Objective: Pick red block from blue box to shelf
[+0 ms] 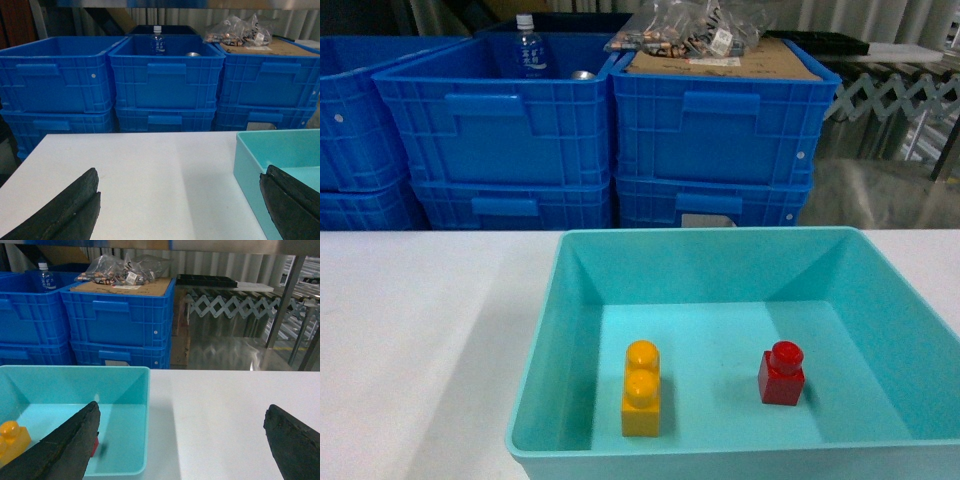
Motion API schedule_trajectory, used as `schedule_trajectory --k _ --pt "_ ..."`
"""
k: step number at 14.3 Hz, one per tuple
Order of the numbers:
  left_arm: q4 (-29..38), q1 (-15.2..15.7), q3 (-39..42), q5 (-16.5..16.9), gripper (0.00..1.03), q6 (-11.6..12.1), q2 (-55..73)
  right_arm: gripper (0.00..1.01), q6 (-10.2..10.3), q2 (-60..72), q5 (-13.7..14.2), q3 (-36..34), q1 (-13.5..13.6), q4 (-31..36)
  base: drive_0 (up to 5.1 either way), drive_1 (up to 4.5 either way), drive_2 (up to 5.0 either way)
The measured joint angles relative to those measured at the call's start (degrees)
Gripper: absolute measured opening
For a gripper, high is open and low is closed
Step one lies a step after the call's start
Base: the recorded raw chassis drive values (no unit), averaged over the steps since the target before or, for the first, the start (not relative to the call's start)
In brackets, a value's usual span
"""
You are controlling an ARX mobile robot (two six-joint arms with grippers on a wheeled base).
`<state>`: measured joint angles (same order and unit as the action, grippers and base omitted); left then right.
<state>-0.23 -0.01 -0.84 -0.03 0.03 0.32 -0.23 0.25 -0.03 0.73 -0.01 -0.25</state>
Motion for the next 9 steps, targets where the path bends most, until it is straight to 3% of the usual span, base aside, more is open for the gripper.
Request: schedule_trajectory --k 9 --pt "0.0 0.0 0.0 0.0 0.98 0.0 0.0 0.98 0.0 0.0 0.0 0.0 0.0 0.0 0.0 0.0 0.0"
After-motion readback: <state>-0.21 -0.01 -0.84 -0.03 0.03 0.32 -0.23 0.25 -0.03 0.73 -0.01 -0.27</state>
